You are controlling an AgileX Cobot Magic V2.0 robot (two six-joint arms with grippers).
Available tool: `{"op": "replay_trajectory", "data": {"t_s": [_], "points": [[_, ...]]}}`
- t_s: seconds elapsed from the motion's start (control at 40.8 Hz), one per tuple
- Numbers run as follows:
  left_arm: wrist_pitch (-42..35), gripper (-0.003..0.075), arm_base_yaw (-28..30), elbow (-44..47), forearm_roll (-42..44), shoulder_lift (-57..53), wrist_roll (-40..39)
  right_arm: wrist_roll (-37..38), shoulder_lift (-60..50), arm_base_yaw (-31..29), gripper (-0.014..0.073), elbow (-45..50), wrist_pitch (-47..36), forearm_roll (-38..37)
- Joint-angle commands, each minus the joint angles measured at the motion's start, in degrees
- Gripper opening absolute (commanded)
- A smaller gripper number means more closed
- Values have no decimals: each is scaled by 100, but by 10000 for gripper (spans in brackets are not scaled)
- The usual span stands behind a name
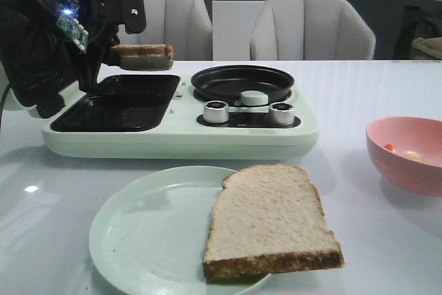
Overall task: Make breakfast with bread and shrimp
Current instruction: 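Lower the bread slice onto the far sandwich plate, open left gripper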
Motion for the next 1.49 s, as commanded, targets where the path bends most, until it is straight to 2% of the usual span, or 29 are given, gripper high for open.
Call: {"op": "replay_trajectory", "data": {"t_s": [0.0,0.122,0.196,0.367,0.49,0.661,0.906,1.053,1.322,1.469], "points": [[-30,100,110,-233,187,-202,-14,-46,-2,-31,517,-184,-428,-51],[-41,108,157,-233,187,-98,-14,-46,-2,-31,517,-184,-428,-51],[-70,148,157,-233,187,-84,-14,-46,-2,-31,517,-184,-428,-51],[-191,384,157,-233,187,-95,-14,-46,-2,-31,517,-184,-428,-51],[-191,485,157,-219,187,-172,-59,-46,-2,-31,517,-184,-428,-51],[-501,487,157,41,187,-555,-95,-46,-2,-31,517,-184,-428,-51],[-1170,487,157,886,187,-1563,-128,-46,-2,-31,517,-184,-428,-51],[-1564,482,87,1493,187,-2342,-669,-46,-2,-31,517,-184,-428,-51],[-1467,441,-542,2529,187,-3665,-1976,-46,-2,-31,517,-184,-426,-51],[-891,434,-966,3072,187,-4409,-2483,-46,-2,-31,517,-184,-426,-51]]}}
